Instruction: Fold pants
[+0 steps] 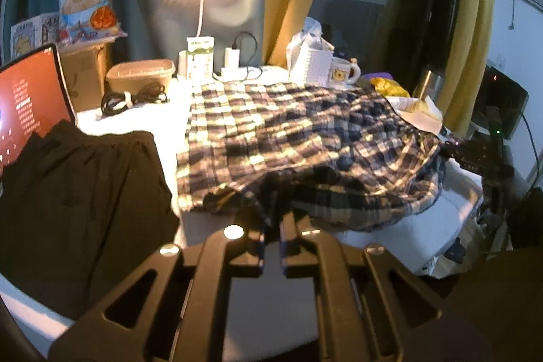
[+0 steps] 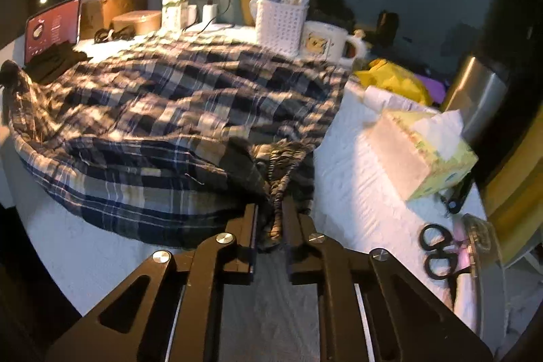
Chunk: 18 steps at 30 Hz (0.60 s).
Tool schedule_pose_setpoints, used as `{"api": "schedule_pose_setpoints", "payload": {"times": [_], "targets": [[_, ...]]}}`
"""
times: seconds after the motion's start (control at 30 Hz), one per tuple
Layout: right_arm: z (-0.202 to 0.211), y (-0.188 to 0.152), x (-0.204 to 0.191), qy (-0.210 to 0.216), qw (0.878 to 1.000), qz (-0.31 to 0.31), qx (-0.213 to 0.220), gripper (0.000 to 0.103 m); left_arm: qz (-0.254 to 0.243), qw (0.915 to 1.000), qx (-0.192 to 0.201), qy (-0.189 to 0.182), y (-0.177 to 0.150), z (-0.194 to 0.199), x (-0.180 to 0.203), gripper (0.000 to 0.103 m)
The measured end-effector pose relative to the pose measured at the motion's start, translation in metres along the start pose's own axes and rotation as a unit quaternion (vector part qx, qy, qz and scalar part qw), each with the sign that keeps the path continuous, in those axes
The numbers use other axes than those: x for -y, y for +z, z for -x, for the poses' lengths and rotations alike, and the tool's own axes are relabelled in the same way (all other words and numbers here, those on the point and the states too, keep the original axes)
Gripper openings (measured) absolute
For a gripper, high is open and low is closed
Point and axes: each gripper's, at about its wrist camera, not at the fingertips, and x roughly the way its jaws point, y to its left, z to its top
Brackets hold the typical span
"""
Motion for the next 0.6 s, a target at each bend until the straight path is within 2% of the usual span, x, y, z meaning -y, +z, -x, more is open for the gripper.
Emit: {"api": "schedule_pose_setpoints", "payload": {"times": [0.33, 0.6], "targets": [[0.032, 0.052, 0.022, -0.014, 0.996, -0.061, 0.063, 0.012, -0.011, 0.9985, 0.048, 0.023, 0.054, 0.003, -0.014, 0.005], [0.032, 0.089, 0.049, -0.029, 0.989, -0.106, 0.098, 0.012, -0.027, 0.9962, 0.078, 0.026, 0.1, -0.011, -0.022, 0.005]]}}
